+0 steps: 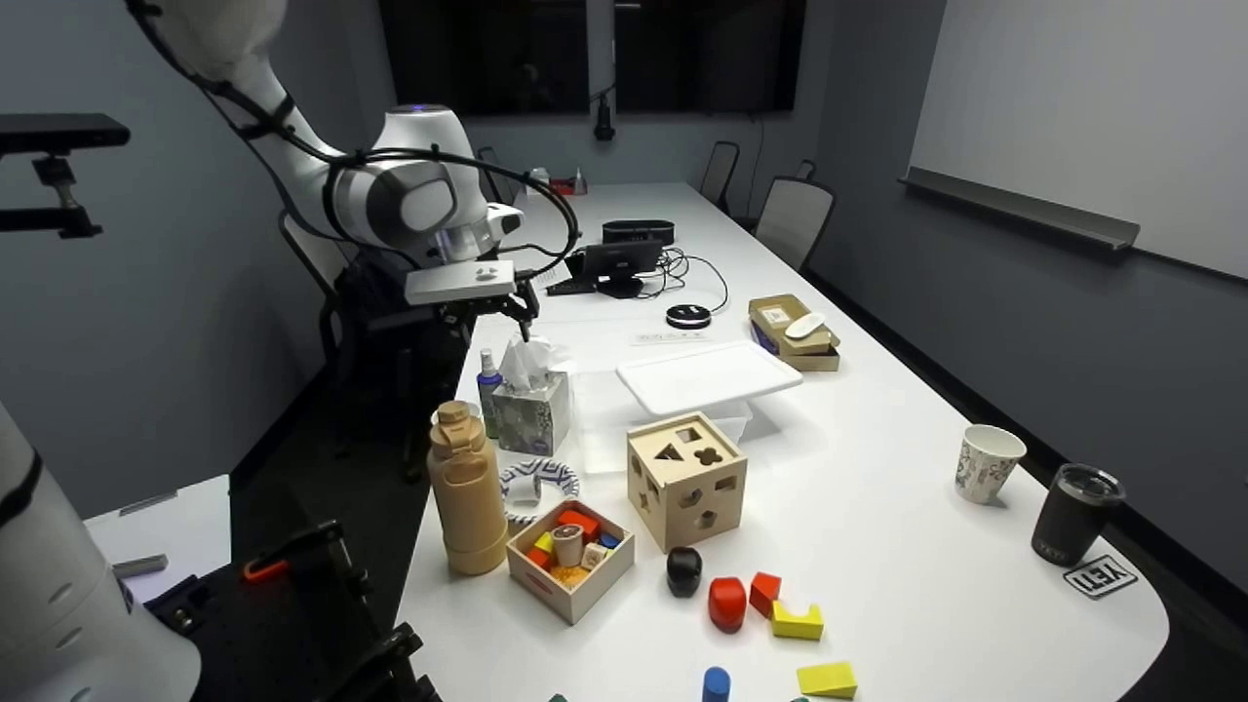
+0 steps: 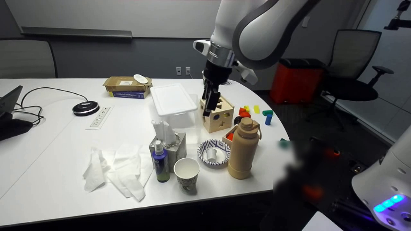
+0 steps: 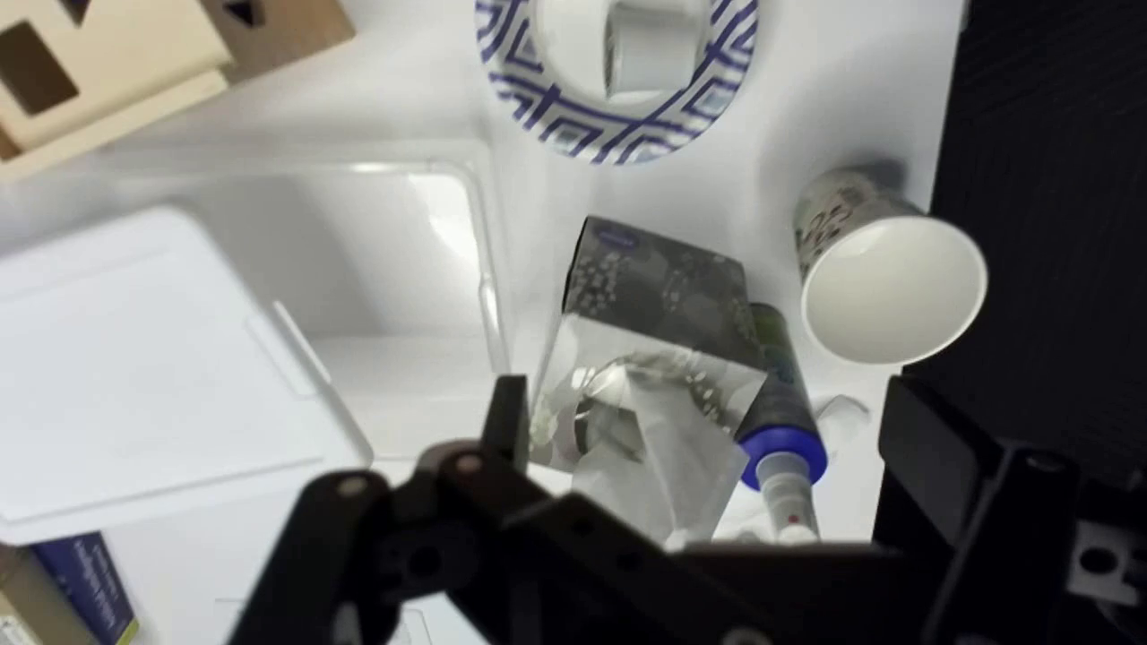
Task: Move the beige bottle to the left then use the white napkin to wipe the top of the bottle.
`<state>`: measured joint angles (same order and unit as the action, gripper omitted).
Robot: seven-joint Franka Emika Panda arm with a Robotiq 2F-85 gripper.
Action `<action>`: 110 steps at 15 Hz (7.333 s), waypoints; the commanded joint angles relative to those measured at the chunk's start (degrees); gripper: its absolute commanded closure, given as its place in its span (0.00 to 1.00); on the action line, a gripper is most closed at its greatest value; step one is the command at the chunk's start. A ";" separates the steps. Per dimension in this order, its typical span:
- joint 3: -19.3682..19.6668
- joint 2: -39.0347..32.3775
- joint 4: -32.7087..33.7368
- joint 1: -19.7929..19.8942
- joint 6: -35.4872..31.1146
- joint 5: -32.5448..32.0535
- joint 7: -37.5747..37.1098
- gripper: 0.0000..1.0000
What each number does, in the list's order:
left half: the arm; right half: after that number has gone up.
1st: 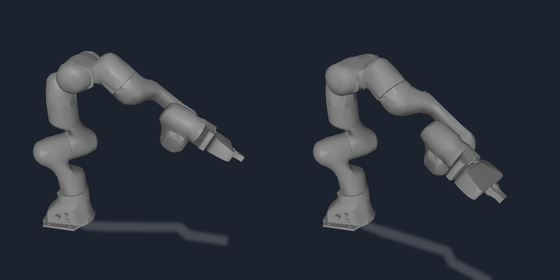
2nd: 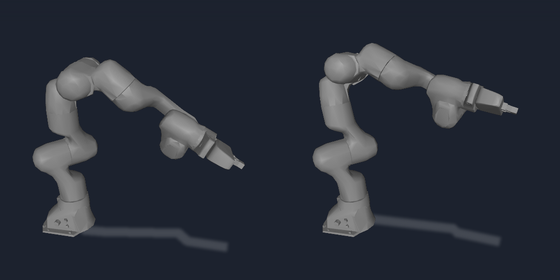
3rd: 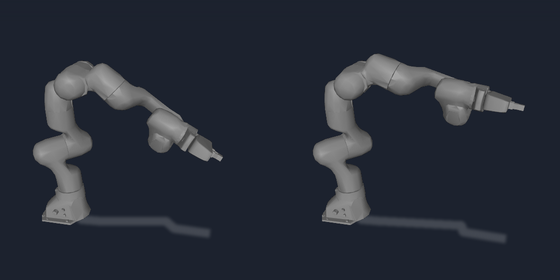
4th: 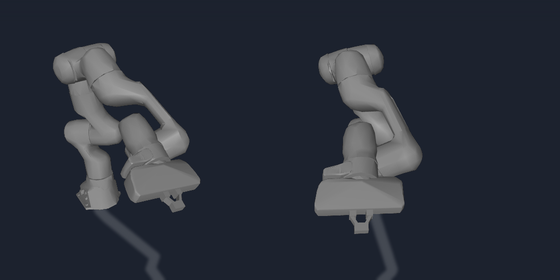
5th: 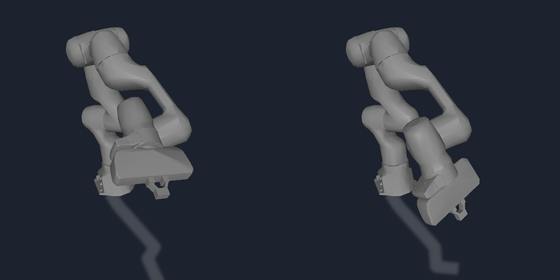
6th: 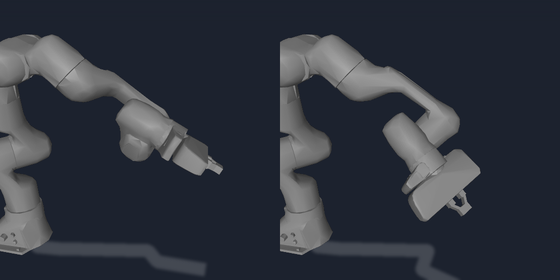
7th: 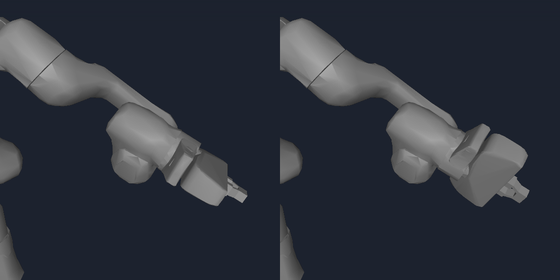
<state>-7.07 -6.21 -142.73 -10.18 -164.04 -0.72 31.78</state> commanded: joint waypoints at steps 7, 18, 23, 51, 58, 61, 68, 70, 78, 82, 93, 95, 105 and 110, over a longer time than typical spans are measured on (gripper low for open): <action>-3.98 -28.45 27.74 -1.13 -2.48 -11.44 -5.31 0.00; -0.30 -37.84 41.22 -7.33 2.20 -17.58 -11.10 0.89; -2.64 -36.99 43.44 -7.46 11.43 -16.66 -10.72 1.00; -8.33 6.05 16.14 -2.45 40.06 -2.47 -11.11 1.00; -4.57 8.23 8.29 -1.12 44.37 -7.49 -21.45 1.00; -3.94 7.89 8.32 -0.94 45.91 -8.75 -23.44 1.00; -4.41 7.51 7.20 -1.27 51.56 -8.80 -25.05 1.00; -4.43 7.11 6.81 -1.20 53.34 -8.64 -24.99 1.00; -3.23 0.89 7.36 -0.43 60.63 -11.55 -26.92 1.00; -1.41 -1.55 7.67 0.09 58.63 -16.53 -31.54 1.00; -0.02 -1.89 8.46 -0.66 43.56 -38.16 -51.81 1.00; -0.02 -2.54 8.56 -0.65 38.89 -41.06 -55.31 1.00; -4.38 -8.78 7.53 -0.32 9.92 -22.30 -41.41 1.00; -14.49 -7.88 8.34 3.74 20.68 1.48 -18.86 1.00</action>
<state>-18.70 -16.34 -134.76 -7.64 -151.06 -8.19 3.90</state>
